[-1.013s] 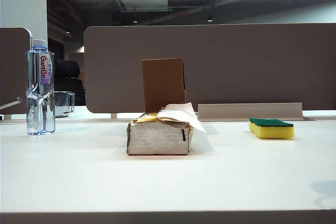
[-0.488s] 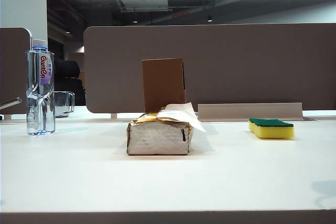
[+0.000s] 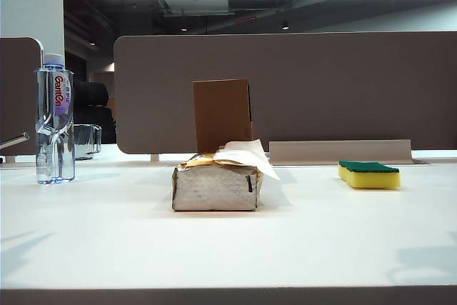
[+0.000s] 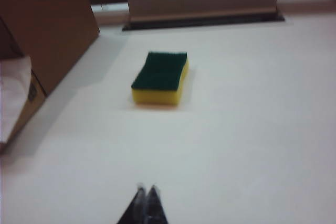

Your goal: Move the sponge from right to left to wipe the table, avoiding obstacles on the table, and finally reaching the bottle of mineral water.

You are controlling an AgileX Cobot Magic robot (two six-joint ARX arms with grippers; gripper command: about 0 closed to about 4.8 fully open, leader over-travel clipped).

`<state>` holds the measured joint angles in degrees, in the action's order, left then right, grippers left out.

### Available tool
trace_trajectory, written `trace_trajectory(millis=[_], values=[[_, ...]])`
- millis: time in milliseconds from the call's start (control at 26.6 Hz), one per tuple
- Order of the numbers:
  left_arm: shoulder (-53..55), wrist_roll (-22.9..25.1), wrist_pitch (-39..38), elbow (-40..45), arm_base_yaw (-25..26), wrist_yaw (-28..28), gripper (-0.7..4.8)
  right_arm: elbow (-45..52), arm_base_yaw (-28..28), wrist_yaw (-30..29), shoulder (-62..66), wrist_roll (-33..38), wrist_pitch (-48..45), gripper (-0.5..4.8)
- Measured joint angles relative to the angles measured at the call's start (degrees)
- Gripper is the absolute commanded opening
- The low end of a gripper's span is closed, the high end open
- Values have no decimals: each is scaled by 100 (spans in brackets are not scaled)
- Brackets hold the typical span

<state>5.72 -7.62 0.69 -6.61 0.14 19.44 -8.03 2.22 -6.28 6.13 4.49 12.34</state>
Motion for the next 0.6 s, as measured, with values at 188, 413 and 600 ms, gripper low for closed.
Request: trace_trajectory(millis=[188,413,600], values=[[2,-122,-448,-444,0,315,90,-365,0,0,0,94,118,0],[2,-138,-1373,-1220,0,592,193,-1064,0,-26,2,638,822,1],[2,-435,-1740,-1547,0,1032,193,-1480,0,-400,7,758,1239,9]])
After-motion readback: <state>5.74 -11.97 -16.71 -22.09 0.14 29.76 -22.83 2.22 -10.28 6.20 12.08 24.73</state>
